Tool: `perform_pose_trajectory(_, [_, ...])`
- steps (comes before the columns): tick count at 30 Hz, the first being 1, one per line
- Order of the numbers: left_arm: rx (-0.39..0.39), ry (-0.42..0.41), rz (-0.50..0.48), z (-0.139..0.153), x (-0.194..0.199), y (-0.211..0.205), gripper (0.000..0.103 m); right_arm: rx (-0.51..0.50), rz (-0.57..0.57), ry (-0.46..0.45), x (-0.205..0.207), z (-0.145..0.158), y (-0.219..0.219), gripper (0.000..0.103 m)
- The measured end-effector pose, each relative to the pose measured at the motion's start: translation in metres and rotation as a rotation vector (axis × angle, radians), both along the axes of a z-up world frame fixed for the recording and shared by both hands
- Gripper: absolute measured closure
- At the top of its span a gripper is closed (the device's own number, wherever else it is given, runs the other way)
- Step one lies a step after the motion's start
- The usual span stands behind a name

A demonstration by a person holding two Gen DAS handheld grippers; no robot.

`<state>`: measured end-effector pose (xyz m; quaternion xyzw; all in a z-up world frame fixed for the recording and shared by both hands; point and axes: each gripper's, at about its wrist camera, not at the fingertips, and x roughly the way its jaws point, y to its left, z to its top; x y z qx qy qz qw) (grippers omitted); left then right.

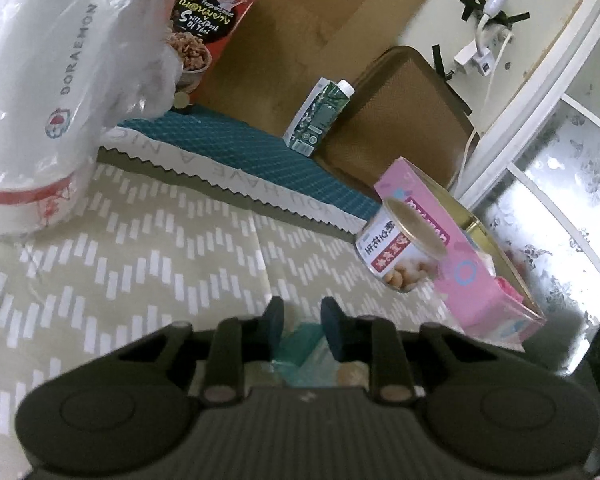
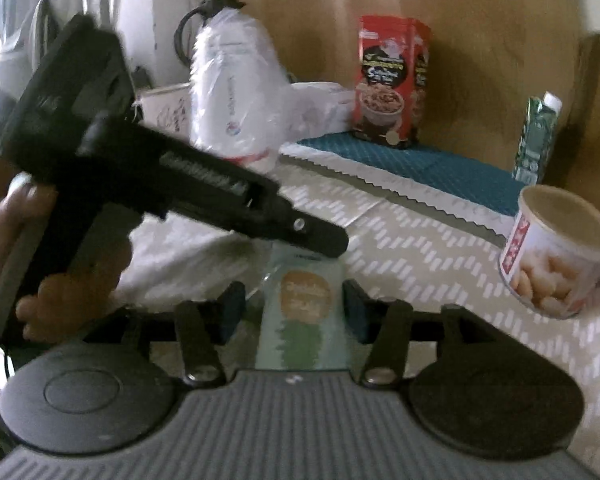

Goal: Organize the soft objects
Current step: 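Close the right gripper on the apple box and lift it, then carry the apple box into the pink tin and open the right gripper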

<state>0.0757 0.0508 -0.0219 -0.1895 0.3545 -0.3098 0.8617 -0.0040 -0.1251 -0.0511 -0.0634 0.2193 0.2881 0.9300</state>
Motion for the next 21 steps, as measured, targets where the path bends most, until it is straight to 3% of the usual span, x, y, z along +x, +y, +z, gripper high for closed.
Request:
perform_pose_trajectory(4, [-0.023,0.014,-0.004,-0.002,0.002,0.003,0.082,-0.007,-0.022,-0.004,-0.009,-0.001,-0.009,0.040])
perform_pose_trajectory(7, [-0.037,0.016,-0.019,-0.002,0.002,0.002,0.080,0.012,-0.024,0.009,-0.010,-0.001,-0.015,0.046])
perform_pose_trajectory(8, [-0.034,0.012,-0.020,-0.001,0.001,0.002,0.072,0.017,-0.018,0.012,-0.011,0.000,-0.014,0.059])
perform_pose_trajectory(11, [-0.051,-0.005,-0.027,0.001,-0.002,0.003,0.048,0.053,-0.020,0.037,-0.010,0.002,-0.011,0.060])
perform_pose_trajectory(14, [-0.077,-0.009,-0.017,0.002,-0.003,0.008,0.030,0.276,-0.005,0.175,0.001,0.002,-0.032,0.060])
perform_pose_trajectory(17, [-0.097,0.006,-0.008,0.001,0.000,0.010,0.032,0.405,-0.004,0.240,0.005,-0.005,-0.047,0.060])
perform_pose_trajectory(19, [-0.065,-0.002,-0.008,0.003,-0.002,0.004,0.035,0.373,0.005,0.211,0.000,-0.004,-0.043,0.060])
perform_pose_trajectory(21, [-0.051,0.007,-0.032,0.004,-0.006,-0.005,0.044,0.299,0.013,0.161,-0.008,-0.002,-0.034,0.060])
